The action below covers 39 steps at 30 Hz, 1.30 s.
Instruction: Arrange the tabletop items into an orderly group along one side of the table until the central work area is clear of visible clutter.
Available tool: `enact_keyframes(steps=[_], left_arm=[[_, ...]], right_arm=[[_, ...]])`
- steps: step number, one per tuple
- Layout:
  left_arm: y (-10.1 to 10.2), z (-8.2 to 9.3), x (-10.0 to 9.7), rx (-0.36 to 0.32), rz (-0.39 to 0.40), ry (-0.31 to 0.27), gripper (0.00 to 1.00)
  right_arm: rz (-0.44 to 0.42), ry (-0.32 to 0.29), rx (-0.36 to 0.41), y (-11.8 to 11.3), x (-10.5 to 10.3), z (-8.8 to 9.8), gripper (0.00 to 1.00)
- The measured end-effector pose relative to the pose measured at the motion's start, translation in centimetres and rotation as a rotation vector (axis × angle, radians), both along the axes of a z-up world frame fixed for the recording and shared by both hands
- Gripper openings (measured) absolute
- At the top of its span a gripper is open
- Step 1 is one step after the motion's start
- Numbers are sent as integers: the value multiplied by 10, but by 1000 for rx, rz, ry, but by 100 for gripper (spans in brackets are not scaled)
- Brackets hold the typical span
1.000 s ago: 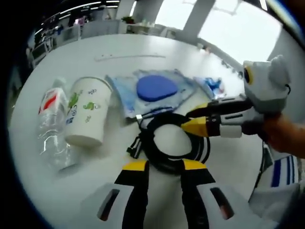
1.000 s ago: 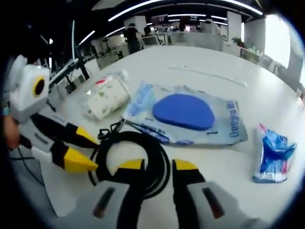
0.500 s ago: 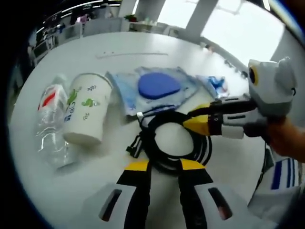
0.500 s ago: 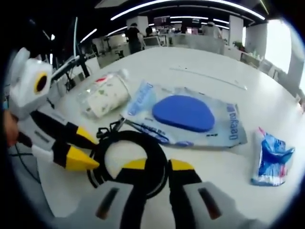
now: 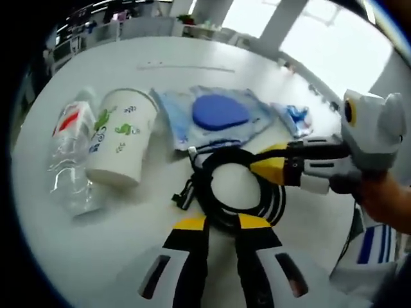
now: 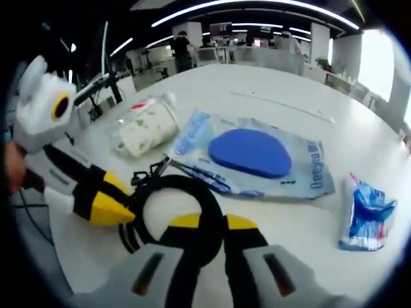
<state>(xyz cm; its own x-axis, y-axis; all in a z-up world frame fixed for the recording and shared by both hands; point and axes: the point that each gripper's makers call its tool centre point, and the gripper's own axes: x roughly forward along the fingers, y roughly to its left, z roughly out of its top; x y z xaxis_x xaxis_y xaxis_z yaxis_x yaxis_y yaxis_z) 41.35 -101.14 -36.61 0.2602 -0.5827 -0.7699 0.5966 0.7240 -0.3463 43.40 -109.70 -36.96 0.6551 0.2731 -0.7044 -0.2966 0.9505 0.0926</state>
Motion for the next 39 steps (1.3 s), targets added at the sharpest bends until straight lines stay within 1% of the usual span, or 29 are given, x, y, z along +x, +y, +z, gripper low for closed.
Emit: enact_keyframes(steps=[5, 6, 7, 14, 26, 32, 39], left_arm=[[0, 0, 0, -5, 17, 14, 5], [-1, 0, 0, -12, 37, 33, 5], [-1, 0, 1, -12, 30, 26, 4], [1, 0, 0, -21, 65, 48, 1], [2, 3, 0, -36, 84, 53, 0], [1, 13, 2, -50, 83, 37, 0], [-5, 30, 5, -68, 62, -2, 0]], right_arm=[[3, -3, -1, -1, -1, 0, 9], [2, -4, -1, -1, -1, 0, 9], [2, -4, -2, -1, -1, 1, 9], [-11, -5, 10, -2, -1, 1, 7], [-31, 3, 20, -3, -1, 3, 4], [-44, -19, 25, -5, -3, 14, 4], [-67, -63, 35, -12, -3, 37, 4]])
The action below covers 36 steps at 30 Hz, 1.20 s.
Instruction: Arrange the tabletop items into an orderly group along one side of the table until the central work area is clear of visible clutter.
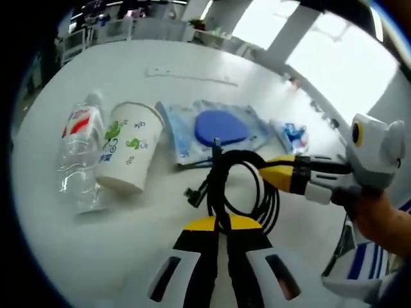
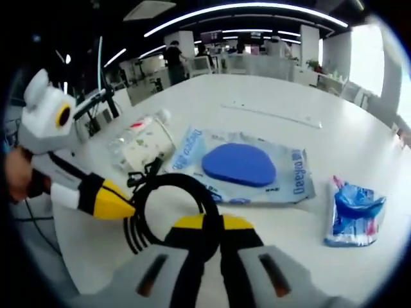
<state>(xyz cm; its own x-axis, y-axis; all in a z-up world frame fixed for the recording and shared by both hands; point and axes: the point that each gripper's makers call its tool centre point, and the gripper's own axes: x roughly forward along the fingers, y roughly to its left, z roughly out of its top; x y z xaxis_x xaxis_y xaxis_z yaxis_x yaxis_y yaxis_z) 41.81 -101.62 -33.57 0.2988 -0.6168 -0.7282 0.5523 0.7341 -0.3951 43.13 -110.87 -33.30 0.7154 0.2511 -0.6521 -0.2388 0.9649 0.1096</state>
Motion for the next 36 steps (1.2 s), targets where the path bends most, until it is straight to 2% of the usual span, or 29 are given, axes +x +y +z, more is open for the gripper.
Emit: enact_keyframes(steps=[7, 15, 36], left_arm=[[-7, 20, 6, -18, -22, -32, 0], [-31, 52, 7, -51, -78, -89, 0], [-110, 96, -26, -113, -247, -132, 0]], right_arm=[[-20, -47, 4, -8, 1, 23, 4], [-67, -106, 2, -31, -3, 55, 4], [-203, -180, -19, -107, -49, 103, 3]])
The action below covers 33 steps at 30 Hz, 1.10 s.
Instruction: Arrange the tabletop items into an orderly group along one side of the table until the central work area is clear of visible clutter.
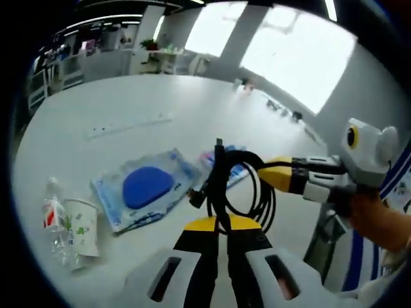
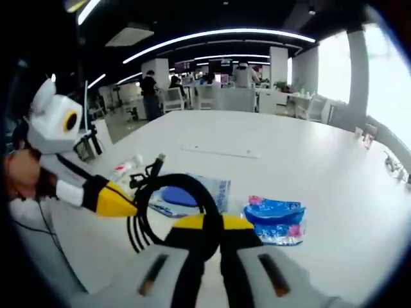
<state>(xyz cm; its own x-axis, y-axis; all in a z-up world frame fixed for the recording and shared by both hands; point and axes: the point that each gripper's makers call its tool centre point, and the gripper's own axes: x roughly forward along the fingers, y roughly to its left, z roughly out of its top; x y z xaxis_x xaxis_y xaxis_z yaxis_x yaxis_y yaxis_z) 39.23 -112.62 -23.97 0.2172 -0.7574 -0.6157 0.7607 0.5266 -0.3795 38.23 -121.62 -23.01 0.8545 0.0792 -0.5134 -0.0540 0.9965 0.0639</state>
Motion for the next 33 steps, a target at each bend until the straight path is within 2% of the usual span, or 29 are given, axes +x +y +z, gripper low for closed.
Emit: enact_keyframes(steps=[11, 19, 27, 33], left_arm=[[-40, 12, -16, -15, -75, -16, 0], [-69, 14, -30, -24, -123, -9, 0], [-92, 3, -43, -15, -157, 17, 0], [-104, -9, -50, 0, -176, 43, 0]], right_arm=[[-75, -19, -15, -40, -23, 15, 3], [-118, -15, -25, -68, -39, 16, 3], [-152, 9, -20, -89, -54, 8, 3], [-168, 43, -13, -103, -63, -6, 3]])
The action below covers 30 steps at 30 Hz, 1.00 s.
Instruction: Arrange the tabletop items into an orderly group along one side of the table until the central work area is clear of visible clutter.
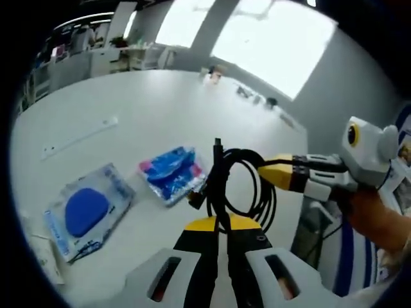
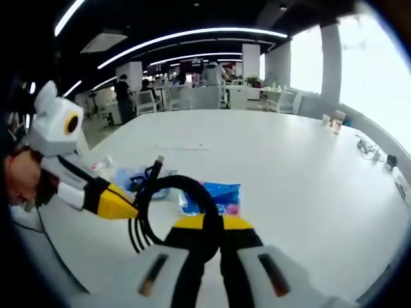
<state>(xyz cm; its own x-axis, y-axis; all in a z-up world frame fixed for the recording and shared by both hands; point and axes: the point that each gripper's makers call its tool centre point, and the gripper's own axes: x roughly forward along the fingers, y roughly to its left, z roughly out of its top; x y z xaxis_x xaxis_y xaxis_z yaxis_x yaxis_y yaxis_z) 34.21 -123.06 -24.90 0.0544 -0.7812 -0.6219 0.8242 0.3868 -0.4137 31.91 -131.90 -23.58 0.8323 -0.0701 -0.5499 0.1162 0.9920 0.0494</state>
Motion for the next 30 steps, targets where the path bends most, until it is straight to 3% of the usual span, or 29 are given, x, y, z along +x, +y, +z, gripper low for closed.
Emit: enact_keyframes(steps=[13, 30], left_arm=[[-12, -41, -10, 68, -14, 81, 0], [-15, -75, -6, 127, 1, 156, 0]], right_arm=[[6, 96, 19, -12, -6, -42, 4], [19, 181, 45, -16, -2, -80, 4]])
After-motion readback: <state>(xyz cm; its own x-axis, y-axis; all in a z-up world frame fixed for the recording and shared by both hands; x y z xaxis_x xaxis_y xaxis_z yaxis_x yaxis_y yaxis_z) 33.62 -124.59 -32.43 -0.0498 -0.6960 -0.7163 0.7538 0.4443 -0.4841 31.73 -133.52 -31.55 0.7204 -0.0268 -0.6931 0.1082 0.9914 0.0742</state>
